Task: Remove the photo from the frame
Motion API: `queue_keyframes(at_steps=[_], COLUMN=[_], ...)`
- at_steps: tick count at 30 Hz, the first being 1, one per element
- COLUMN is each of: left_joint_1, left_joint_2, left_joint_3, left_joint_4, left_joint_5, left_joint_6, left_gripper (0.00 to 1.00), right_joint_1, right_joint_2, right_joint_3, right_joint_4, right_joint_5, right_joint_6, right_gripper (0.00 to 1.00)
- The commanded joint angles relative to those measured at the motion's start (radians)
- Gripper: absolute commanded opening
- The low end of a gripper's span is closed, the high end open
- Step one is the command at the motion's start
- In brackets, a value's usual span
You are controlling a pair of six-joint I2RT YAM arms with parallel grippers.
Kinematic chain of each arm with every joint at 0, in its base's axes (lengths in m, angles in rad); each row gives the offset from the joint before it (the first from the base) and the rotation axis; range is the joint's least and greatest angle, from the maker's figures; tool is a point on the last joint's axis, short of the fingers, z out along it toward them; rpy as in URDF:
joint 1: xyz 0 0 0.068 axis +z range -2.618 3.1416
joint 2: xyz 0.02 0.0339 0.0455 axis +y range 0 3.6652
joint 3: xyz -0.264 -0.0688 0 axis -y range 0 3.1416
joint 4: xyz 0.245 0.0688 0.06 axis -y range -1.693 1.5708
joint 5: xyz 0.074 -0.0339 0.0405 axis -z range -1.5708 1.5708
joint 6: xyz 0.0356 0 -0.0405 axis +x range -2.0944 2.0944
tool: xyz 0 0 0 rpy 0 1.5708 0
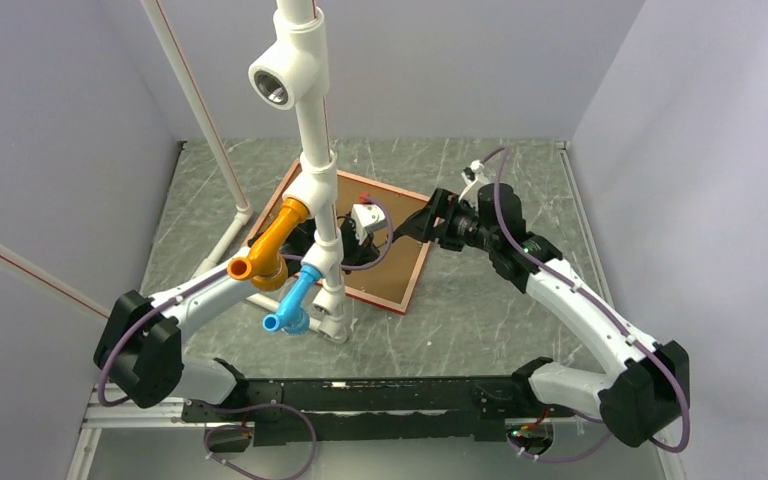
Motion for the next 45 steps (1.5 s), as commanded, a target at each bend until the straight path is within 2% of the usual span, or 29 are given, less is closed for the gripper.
queue_keyframes(at_steps=[1,4,7,11,12,14,15,16,20,22,25,29,32,37,45], left_joint_1=[-0.005,-0.006,-0.002,0.008,0.013,0.031,0.043,0.057,0.135,0.191,0.252,0.266,0.275,0.281,0.283], left_joint_2=[0.003,0.014,0.024,0.026,0.028,0.038,0.047,0.054,0.066,0.081,0.104,0.173,0.276,0.377,0.434], left_joint_3=[0.026,0.03,0.038,0.04,0.039,0.049,0.058,0.069,0.104,0.12,0.151,0.237,0.319,0.367,0.385], left_joint_4=[0.04,0.034,0.028,0.032,0.037,0.045,0.042,0.033,0.025,0.029,-0.022,-0.205,-0.318,-0.362,-0.377], left_joint_5=[0.065,0.084,0.094,0.11,0.119,0.138,0.147,0.146,0.136,0.143,0.103,-0.076,-0.071,-0.058,-0.078], left_joint_6=[0.033,0.035,0.039,0.028,0.021,-0.008,-0.027,-0.049,-0.138,-0.2,-0.252,-0.259,-0.278,-0.32,-0.341], left_gripper=[0.0,0.0,0.0,0.0,0.0,0.0,0.02,0.09,0.44,0.51,0.51,0.53,0.53,0.52,0.52], right_joint_1=[-0.002,-0.001,0.0,-0.002,-0.001,0.0,-0.001,0.0,0.002,0.003,0.005,0.007,0.008,0.007,0.007], right_joint_2=[0.06,0.09,0.117,0.124,0.126,0.13,0.127,0.124,0.116,0.118,0.141,0.183,0.232,0.294,0.322], right_joint_3=[-0.019,-0.044,-0.047,-0.07,-0.075,-0.089,-0.098,-0.103,-0.066,-0.031,0.037,0.11,0.162,0.213,0.231], right_joint_4=[0.181,0.303,0.349,0.401,0.413,0.429,0.421,0.406,0.276,0.203,0.09,0.015,-0.021,-0.053,-0.034], right_joint_5=[-0.147,-0.239,-0.27,-0.292,-0.297,-0.298,-0.276,-0.247,-0.061,0.031,0.206,0.339,0.404,0.464,0.535], right_joint_6=[0.028,0.047,0.043,0.043,0.044,0.037,0.028,0.017,-0.054,-0.101,-0.165,-0.246,-0.294,-0.361,-0.454], right_gripper=[0.78,0.73,0.68,0.53,0.43,0.0,0.0,0.0,0.0,0.0,0.0,0.0,0.0,0.0,0.0])
